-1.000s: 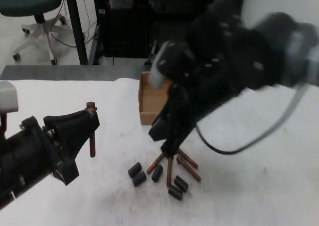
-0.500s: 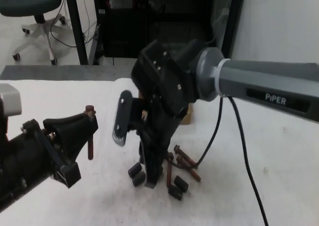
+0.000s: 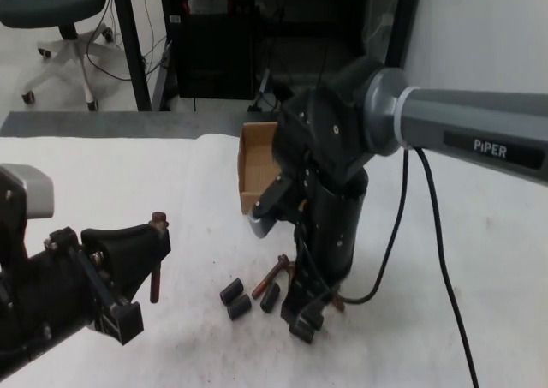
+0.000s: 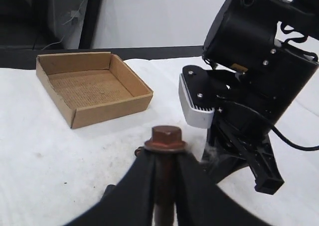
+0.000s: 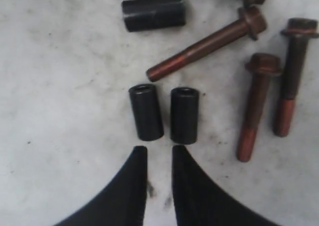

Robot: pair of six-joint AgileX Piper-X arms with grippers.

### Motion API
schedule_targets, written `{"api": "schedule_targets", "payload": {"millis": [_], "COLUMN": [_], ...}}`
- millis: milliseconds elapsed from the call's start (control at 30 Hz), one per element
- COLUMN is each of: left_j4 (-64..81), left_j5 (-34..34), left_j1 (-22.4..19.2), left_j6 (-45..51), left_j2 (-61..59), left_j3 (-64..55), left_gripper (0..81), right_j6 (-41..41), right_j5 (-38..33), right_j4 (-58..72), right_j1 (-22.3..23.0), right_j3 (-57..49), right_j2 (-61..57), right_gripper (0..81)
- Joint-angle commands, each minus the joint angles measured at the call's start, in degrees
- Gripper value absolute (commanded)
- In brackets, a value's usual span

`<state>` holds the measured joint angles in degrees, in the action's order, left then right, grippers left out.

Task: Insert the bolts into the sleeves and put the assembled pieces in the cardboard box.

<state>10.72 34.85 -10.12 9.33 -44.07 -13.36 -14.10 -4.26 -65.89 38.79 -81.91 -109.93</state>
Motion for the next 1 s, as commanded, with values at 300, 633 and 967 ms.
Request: {"api": "schedule_targets", "payload": {"millis": [300,633,967], "left_j4": [0.45,0.21,0.21], "left_j5": [-0.18,-2.65,-2.63], "left_j1": [0.14,0.14,0.14], "left_j6": [-0.8,-0.8,-1.11], "left_j2": [0.64,0.64,0.64], "left_j3": [-0.14,-0.14,-0.14], "left_gripper": [0.0,0.0,0.0], "right_j6": [3.71,6.2,3.9], "right_j5": [-8.45,-14.07,-9.42], "right_j4": [3.75,13.28,18.87], "right_j1": [0.03,0.03,-0.11], "right_j3": [5.96,11.39,16.52], "right_j2": [8.45,10.81,10.71], "right_gripper": [17.6,36.7,33.7]}}
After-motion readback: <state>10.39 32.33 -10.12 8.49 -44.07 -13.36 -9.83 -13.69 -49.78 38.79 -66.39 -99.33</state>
